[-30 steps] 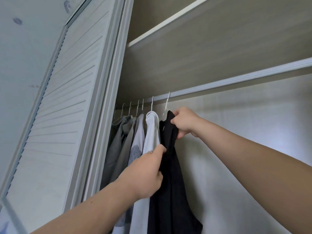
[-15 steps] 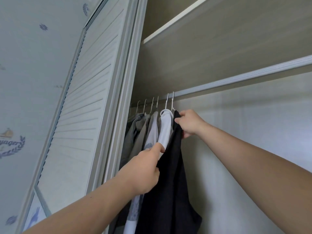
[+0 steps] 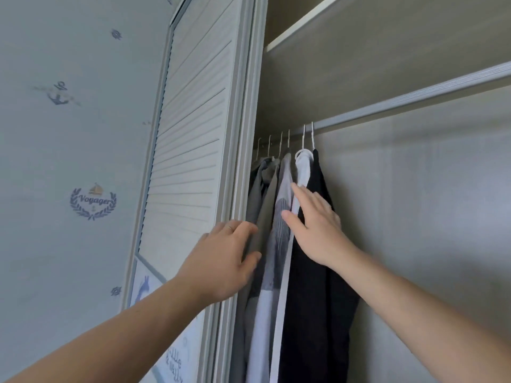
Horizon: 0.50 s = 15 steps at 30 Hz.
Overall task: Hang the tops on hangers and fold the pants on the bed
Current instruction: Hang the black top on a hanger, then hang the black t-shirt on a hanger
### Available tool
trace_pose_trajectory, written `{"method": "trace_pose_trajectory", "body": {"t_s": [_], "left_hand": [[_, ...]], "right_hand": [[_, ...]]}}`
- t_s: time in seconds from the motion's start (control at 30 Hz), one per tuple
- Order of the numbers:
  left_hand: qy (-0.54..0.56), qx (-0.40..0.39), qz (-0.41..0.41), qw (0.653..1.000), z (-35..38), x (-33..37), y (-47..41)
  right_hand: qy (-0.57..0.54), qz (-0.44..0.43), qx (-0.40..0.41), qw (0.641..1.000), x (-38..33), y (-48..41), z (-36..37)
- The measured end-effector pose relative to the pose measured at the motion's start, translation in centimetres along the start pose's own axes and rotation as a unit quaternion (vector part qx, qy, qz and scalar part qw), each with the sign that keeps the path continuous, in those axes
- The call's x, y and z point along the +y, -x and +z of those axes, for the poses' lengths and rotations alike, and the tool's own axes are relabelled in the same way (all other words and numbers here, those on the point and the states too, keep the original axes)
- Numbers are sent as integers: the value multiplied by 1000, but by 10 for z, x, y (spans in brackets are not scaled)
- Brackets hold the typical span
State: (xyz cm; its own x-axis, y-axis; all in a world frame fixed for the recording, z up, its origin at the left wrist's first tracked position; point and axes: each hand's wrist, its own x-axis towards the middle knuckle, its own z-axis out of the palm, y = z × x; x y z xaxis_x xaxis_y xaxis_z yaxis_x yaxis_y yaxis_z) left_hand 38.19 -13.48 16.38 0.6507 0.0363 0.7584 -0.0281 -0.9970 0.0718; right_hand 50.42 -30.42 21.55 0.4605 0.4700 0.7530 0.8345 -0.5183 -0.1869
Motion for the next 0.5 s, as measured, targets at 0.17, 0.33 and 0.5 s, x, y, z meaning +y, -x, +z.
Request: {"method": "trace_pose_trajectory", "body": {"t_s": [0.17, 0.33, 0.5], "left_hand": [[-100, -11, -32, 994, -34, -33, 99], [-138, -40, -105, 984, -83, -58, 226], [-179, -79, -207, 959, -133, -62, 377]], "right_hand": [[17, -46, -93, 994, -60, 72, 38], [0, -97, -157, 983, -135, 150, 83], [-51, -168, -220, 960, -226, 234, 123]]}}
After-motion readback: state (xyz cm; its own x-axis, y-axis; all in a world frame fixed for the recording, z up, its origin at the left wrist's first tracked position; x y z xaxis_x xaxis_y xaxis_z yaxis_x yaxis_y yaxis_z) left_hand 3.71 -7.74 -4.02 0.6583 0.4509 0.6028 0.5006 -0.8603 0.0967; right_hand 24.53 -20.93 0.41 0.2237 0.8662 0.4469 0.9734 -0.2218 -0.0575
